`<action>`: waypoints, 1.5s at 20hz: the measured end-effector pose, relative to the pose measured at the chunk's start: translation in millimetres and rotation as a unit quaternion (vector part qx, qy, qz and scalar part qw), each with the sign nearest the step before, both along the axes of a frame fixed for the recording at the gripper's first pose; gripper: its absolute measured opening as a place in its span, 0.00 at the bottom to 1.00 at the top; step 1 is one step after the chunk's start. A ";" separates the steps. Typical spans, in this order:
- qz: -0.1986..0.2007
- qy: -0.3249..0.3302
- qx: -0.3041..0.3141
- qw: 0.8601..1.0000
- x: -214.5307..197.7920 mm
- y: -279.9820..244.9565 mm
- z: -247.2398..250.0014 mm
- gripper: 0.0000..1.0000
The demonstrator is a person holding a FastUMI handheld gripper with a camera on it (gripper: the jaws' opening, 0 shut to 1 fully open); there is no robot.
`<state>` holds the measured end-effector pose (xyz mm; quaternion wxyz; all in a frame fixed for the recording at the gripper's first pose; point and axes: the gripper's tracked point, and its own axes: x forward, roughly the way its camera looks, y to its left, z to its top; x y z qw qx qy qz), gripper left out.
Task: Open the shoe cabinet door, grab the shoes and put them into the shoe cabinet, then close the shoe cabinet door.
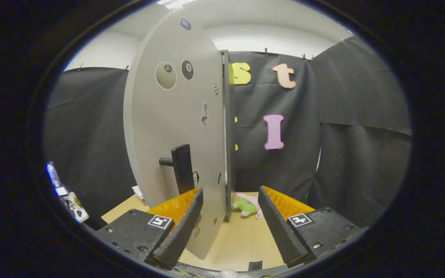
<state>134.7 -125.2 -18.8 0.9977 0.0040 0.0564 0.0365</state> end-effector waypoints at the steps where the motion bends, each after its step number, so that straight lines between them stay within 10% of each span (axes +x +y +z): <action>1: 0.001 -0.002 -0.003 1.000 -0.1 8.0 0.7 0.95; 30: 0.071 -0.010 -0.008 0.997 66.2 207.5 -23.4 1.00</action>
